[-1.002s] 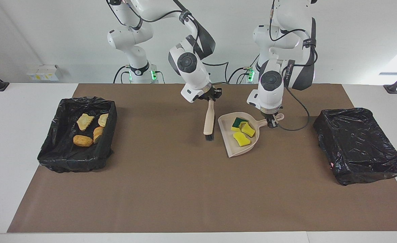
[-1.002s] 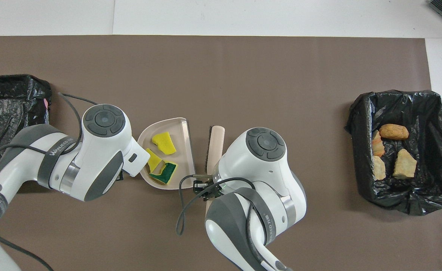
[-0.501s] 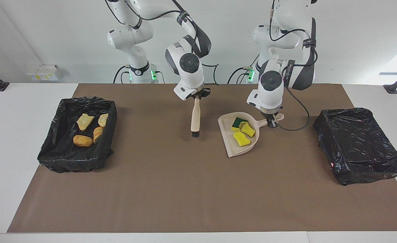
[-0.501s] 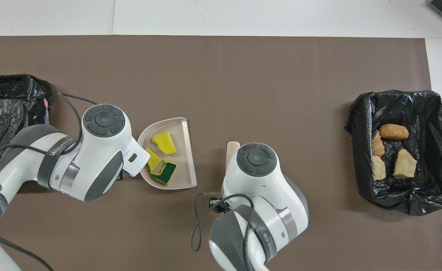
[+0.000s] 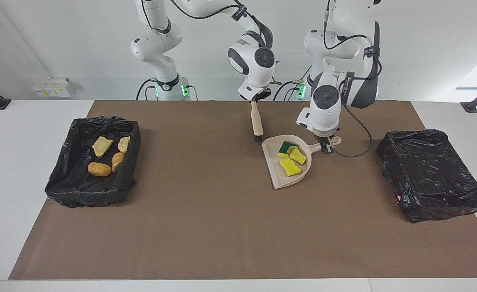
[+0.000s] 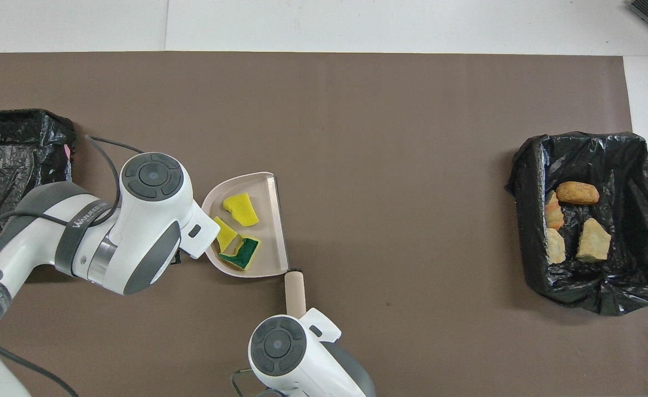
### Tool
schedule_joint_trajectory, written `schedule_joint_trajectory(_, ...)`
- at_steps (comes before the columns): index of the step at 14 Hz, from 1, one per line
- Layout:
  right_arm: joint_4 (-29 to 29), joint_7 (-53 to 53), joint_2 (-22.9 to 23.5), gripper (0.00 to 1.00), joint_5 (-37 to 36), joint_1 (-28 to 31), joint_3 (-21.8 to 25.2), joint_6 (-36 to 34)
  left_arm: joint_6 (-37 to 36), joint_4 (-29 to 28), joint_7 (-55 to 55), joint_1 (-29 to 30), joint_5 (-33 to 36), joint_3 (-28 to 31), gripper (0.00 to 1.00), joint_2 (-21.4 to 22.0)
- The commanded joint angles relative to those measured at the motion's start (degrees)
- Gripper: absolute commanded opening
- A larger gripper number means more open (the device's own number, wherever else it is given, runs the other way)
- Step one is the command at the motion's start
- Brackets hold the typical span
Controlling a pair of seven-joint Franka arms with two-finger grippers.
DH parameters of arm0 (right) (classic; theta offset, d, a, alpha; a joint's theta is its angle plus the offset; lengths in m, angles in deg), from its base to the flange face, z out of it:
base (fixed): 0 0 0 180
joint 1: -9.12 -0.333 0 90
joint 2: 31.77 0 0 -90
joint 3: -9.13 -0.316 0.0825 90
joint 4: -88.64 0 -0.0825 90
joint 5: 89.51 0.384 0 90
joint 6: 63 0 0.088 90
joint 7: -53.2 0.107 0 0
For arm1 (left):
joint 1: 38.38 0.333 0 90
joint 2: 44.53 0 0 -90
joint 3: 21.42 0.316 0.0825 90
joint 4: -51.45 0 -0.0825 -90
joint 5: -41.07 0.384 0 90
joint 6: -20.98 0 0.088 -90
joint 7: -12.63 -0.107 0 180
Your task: Sweep and dump trash in bin
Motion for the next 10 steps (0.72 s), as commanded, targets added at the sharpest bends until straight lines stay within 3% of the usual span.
schedule_joint_trajectory(1,2.4,2.5,0.4,0.00,-1.3,-0.2,0.0,4.3,1.3,-1.7,-0.4,-0.3,-0.9,0.6,0.00,1.5)
schedule_joint_trajectory(3,2.4,3.9,1.2,0.00,-0.9,-0.7,0.0,5.0,1.4,-1.7,-0.5,-0.3,-0.9,0.6,0.00,1.5)
schedule_joint_trajectory(4,2.2,4.0,1.3,0.08,-0.9,-0.6,0.0,4.3,1.4,-1.7,-0.5,-0.3,-0.9,0.6,0.00,1.5)
schedule_joint_trajectory(5,2.0,4.0,1.3,0.65,-0.9,-0.5,0.0,3.9,1.4,-1.7,-0.7,-0.2,-0.9,0.6,0.00,1.5)
schedule_joint_trajectory(6,1.6,4.0,1.3,1.00,-0.9,-0.3,0.1,3.3,1.5,-1.7,-1.4,-0.2,-0.9,0.6,0.00,1.5)
schedule_joint_trajectory(10,-3.1,4.0,0.6,1.00,-1.3,1.5,0.4,-4.7,2.4,-1.7,-1.9,-0.1,-0.9,0.6,0.00,1.4)
